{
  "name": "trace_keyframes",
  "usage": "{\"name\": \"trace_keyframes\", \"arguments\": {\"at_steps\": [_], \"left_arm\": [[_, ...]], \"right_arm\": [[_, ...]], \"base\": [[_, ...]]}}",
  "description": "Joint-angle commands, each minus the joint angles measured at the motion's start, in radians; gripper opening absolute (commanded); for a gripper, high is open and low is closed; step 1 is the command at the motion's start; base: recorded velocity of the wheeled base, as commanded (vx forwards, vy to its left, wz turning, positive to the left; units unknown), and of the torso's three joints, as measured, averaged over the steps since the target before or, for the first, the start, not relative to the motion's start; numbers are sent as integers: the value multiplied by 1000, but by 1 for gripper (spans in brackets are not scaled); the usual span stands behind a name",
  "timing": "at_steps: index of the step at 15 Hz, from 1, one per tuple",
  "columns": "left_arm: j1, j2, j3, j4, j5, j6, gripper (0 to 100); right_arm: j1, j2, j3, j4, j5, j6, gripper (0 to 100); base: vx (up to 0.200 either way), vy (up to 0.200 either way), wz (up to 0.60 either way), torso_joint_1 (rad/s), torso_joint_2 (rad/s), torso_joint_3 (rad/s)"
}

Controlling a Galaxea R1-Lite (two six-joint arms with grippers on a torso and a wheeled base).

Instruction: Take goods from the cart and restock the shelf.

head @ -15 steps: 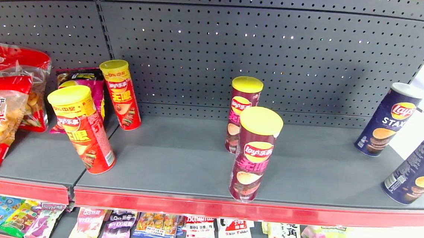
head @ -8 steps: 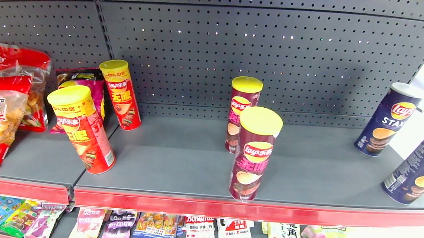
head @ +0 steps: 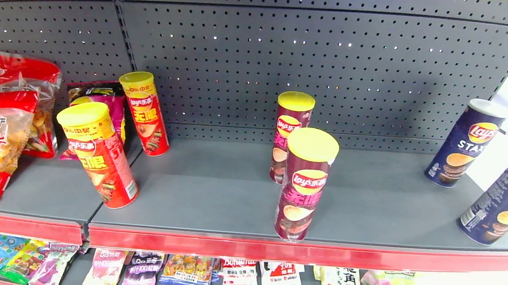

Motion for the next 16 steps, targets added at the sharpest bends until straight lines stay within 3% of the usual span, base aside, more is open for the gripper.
{"name": "trace_keyframes", "arguments": {"at_steps": [1,3,4,5,7,8,9,10,12,13,16], "left_arm": [[75,69,-2,1,5,-6,100],[162,56,-2,1,3,0,100],[167,29,-2,1,0,0,100],[136,-108,-1,-2,-63,4,100],[141,-114,4,-17,-257,6,100],[141,-114,4,-8,-345,18,100],[139,-114,2,16,-408,60,100],[141,-114,4,24,-403,60,100],[141,-114,4,23,-340,102,100],[141,-114,4,24,-325,75,100],[141,-114,4,24,-325,66,100]], "right_arm": [[1,-1,0,0,1,-1,100],[1,-1,0,0,1,-1,100],[1,-1,0,0,1,1,100],[-1,-1,0,0,1,2,100],[-1,-1,0,0,1,2,100],[1,-1,0,0,1,1,100],[1,-1,0,0,1,2,100],[1,-1,0,0,1,1,100],[1,-1,0,0,1,2,100],[1,-1,0,0,1,2,100],[-1,-1,0,0,1,4,100]], "base": [[0,0,0,0,0,0],[0,0,0,0,0,0],[0,0,0,0,0,0],[0,0,0,0,0,0],[0,0,0,0,0,0],[0,0,0,0,0,0],[0,0,0,0,0,0],[0,0,0,0,0,0],[0,0,0,0,0,0],[0,0,0,0,0,0],[0,0,0,0,0,0]]}}
